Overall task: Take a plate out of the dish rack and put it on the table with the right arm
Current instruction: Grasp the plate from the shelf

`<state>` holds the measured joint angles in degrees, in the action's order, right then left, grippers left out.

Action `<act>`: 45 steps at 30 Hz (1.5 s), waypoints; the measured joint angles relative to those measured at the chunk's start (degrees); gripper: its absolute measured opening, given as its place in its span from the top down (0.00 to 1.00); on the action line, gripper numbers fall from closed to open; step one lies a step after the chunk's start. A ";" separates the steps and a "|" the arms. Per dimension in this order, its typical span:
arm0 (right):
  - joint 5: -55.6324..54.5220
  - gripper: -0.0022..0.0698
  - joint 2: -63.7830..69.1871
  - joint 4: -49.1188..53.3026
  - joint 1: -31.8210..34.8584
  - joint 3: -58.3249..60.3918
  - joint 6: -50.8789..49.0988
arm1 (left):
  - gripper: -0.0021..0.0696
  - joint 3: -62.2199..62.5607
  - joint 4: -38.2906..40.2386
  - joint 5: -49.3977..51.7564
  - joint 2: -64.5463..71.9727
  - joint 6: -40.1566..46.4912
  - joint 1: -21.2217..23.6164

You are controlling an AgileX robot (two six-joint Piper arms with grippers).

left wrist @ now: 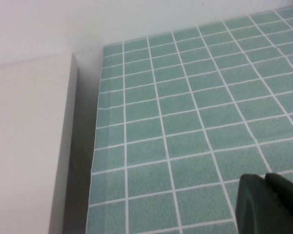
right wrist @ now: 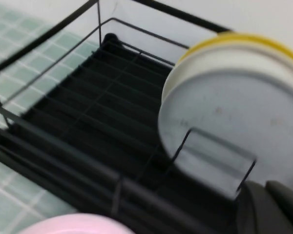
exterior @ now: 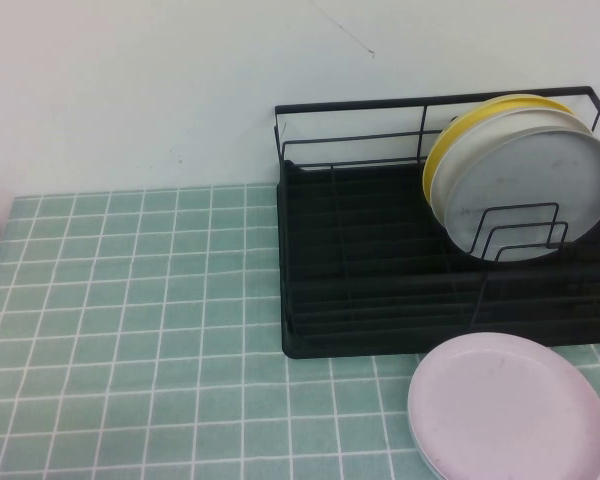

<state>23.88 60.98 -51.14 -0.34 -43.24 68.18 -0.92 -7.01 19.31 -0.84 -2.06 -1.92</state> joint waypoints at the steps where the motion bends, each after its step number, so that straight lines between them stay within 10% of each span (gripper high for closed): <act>1: 0.55 0.94 2.24 0.11 0.00 -2.21 2.92 | 0.98 0.00 0.00 0.00 0.00 0.00 0.00; 13: 2.23 0.45 24.37 0.23 0.00 -21.17 36.31 | 0.98 0.00 0.00 0.00 0.00 0.00 0.00; 24: 3.53 0.46 35.58 0.69 0.00 -29.49 55.02 | 0.98 0.00 0.00 0.00 0.00 0.00 0.00; 45: -3.69 0.58 41.43 -0.33 0.00 -30.50 61.47 | 0.98 0.00 0.00 0.00 0.00 0.00 0.00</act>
<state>20.19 102.41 -51.47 -0.34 -73.74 129.65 -0.92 -7.01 19.31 -0.84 -2.06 -1.92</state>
